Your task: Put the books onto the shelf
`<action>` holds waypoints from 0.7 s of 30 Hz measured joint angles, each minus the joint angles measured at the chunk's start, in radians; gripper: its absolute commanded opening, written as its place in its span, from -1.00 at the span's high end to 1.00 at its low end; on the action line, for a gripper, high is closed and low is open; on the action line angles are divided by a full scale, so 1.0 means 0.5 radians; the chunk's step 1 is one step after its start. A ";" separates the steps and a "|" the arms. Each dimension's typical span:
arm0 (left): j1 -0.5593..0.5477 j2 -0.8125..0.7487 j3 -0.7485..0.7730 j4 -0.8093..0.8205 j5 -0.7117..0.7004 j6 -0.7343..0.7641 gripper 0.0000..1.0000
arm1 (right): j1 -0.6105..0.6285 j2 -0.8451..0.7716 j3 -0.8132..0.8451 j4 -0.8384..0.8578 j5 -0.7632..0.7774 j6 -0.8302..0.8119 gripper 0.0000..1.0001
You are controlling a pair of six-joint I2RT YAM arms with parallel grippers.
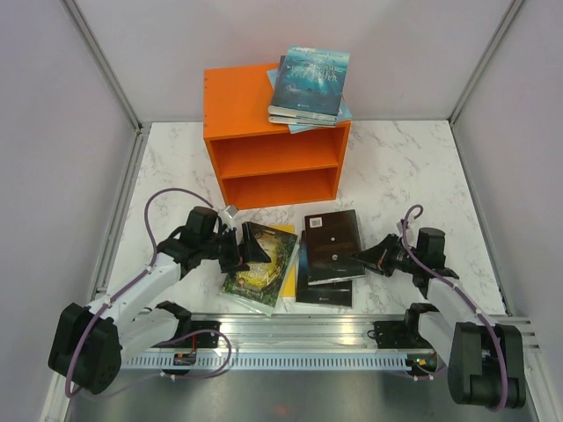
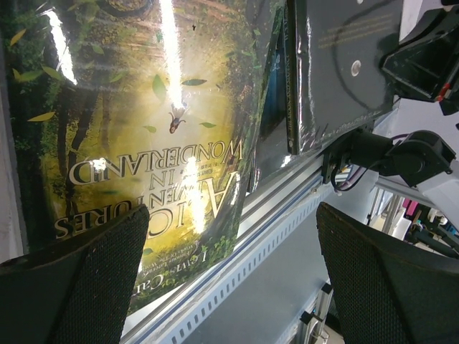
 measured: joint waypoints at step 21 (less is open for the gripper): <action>0.000 0.000 0.000 -0.042 -0.003 -0.001 -0.99 | 0.301 -0.522 0.584 -0.340 0.221 0.631 1.00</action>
